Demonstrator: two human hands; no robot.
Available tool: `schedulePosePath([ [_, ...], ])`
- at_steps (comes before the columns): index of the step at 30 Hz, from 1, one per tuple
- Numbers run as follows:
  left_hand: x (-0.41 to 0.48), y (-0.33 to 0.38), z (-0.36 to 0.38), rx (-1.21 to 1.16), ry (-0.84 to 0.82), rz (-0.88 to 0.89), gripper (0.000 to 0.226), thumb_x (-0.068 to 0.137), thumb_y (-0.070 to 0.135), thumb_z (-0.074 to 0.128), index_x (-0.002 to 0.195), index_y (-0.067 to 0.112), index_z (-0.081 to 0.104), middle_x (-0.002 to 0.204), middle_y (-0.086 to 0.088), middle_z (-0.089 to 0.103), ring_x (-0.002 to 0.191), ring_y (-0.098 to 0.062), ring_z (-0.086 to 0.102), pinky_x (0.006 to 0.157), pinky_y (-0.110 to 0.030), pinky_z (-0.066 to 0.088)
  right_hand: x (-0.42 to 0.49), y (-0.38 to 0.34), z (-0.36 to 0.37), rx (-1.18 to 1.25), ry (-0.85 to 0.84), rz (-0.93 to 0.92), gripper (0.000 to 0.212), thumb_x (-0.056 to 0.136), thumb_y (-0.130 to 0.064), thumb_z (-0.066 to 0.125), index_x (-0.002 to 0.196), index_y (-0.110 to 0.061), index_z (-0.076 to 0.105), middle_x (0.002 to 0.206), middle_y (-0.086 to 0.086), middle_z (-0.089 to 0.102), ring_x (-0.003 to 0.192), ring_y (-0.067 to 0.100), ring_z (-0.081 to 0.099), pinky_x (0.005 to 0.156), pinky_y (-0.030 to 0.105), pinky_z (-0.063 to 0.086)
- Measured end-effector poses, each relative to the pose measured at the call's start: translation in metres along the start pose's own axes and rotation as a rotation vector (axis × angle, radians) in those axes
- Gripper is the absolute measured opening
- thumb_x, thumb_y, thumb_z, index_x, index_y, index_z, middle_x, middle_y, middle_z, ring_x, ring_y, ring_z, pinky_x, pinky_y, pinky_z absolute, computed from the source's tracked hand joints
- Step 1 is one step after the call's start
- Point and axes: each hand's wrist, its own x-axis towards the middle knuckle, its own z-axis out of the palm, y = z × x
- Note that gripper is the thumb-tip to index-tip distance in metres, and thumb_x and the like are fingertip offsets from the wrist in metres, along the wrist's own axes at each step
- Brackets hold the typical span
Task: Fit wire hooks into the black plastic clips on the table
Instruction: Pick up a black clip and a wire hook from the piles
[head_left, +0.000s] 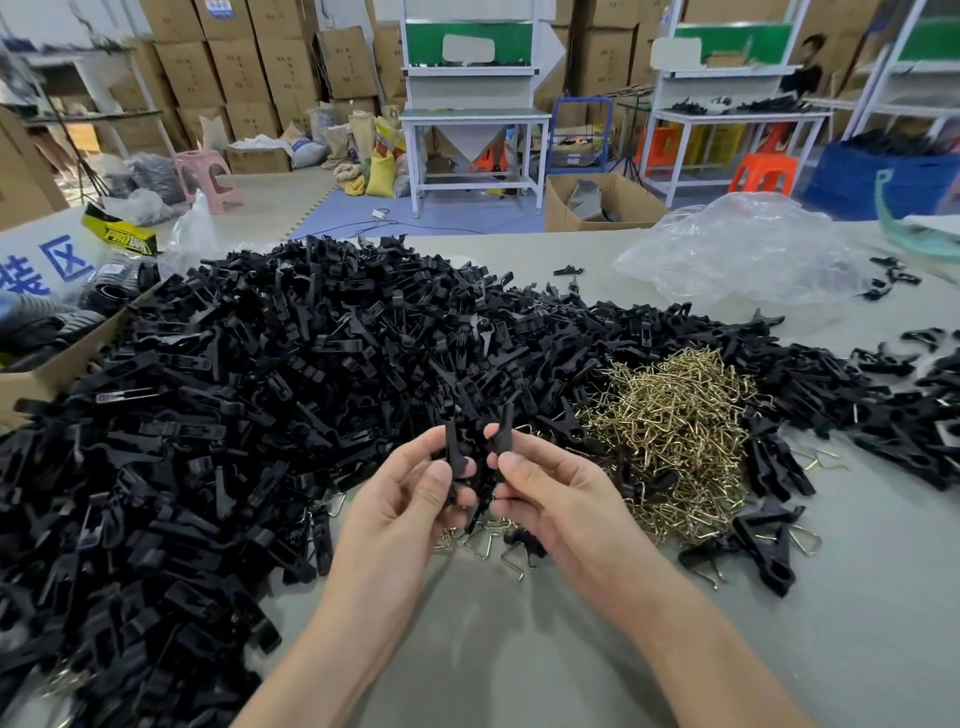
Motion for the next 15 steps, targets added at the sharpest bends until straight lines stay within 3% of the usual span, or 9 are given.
schedulePosePath([
  [3, -0.002, 0.000, 0.001, 0.169, 0.056, 0.079, 0.028, 0.100, 0.009, 0.052, 0.118, 0.023, 0.068, 0.095, -0.006, 0.077, 0.079, -0.016, 0.072, 0.070, -0.018, 0.056, -0.001, 0.001, 0.001, -0.080, -0.015, 0.010, 0.028, 0.096, -0.005, 0.062, 0.108, -0.023, 0.079, 0.092, -0.001, 0.074, 0.077, 0.009, 0.068, 0.073, 0.020, 0.057],
  [7, -0.009, 0.001, 0.004, 0.356, 0.067, 0.151, 0.025, 0.102, 0.017, 0.053, 0.117, 0.031, 0.065, 0.091, 0.005, 0.077, 0.082, -0.012, 0.075, 0.073, -0.018, 0.057, -0.003, 0.002, 0.005, -0.172, -0.036, 0.020, 0.029, 0.097, -0.006, 0.063, 0.106, -0.029, 0.079, 0.093, 0.005, 0.077, 0.080, 0.010, 0.071, 0.074, 0.020, 0.057],
  [15, -0.010, 0.001, 0.005, 0.405, 0.120, 0.188, 0.024, 0.099, 0.017, 0.058, 0.111, 0.037, 0.062, 0.093, 0.014, 0.074, 0.084, -0.009, 0.073, 0.077, -0.019, 0.056, -0.006, 0.006, 0.007, -0.269, -0.018, -0.038, 0.025, 0.095, -0.007, 0.066, 0.111, -0.023, 0.077, 0.095, 0.009, 0.077, 0.085, 0.015, 0.071, 0.077, 0.023, 0.057],
])
